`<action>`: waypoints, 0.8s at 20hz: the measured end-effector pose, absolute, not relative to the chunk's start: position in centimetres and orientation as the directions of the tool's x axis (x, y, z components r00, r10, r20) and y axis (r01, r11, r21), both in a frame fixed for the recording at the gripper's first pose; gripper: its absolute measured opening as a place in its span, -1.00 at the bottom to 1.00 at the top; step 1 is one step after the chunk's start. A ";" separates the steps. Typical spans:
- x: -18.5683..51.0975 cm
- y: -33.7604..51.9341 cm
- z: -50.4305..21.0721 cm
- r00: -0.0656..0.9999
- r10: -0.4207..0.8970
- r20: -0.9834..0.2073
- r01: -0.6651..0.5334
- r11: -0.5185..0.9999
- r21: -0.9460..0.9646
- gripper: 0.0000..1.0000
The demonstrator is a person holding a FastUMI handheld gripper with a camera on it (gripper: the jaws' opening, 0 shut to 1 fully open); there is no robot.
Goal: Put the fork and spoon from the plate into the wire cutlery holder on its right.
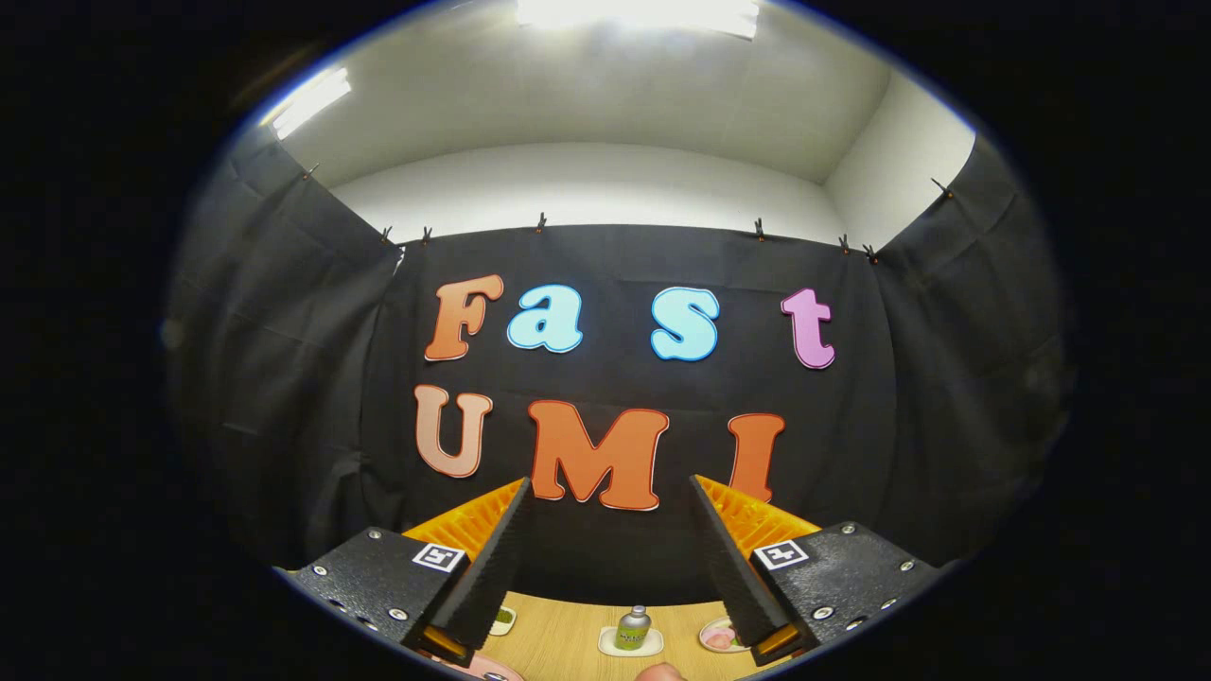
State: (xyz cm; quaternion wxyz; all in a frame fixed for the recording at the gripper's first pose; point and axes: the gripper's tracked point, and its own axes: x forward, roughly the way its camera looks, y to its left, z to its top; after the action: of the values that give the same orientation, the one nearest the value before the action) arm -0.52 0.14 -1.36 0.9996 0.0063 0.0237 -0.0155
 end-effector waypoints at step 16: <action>-3.1 8.9 -16.5 0.909 0.098 -0.406 -0.080 0.995 0.060 0.90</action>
State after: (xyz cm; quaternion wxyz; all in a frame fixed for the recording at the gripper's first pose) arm -3.12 8.92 -16.48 0.9767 0.0211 0.2087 0.0456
